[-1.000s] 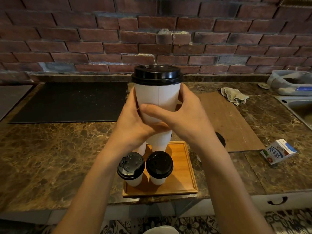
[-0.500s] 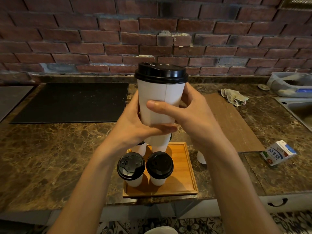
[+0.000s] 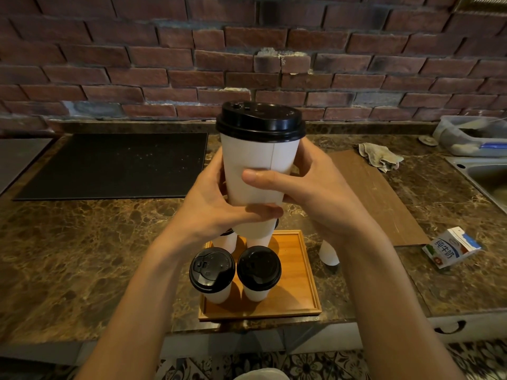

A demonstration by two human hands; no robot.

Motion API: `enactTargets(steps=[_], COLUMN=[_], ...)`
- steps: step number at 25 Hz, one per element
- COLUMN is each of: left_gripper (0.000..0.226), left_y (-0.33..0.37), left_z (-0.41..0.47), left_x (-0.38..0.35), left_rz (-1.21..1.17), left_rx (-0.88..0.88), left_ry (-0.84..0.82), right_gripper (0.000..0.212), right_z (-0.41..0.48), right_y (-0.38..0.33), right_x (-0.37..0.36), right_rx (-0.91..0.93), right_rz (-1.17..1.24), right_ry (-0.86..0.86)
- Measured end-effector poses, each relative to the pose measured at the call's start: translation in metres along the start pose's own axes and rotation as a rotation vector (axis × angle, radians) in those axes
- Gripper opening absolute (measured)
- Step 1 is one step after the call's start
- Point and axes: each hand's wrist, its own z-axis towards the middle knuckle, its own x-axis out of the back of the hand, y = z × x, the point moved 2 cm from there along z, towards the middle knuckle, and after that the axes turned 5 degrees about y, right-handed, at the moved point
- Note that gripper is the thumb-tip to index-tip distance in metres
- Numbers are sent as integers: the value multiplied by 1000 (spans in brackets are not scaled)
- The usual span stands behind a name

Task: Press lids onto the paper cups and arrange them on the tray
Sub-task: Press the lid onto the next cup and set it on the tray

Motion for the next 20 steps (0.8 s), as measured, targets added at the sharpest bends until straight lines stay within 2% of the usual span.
enactTargets(steps=[10,20], left_gripper=[79,86], left_y=[-3,-1], left_z=[-1,3], left_x=[6,5], left_rz=[-9,4], left_rx=[83,55], left_ry=[-210,-60], right_gripper=[54,57], right_z=[1,2], right_y=[6,-4], right_x=[7,1], right_rx=[-88,-17], right_rz=[19,-66], right_ry=[-218,-105])
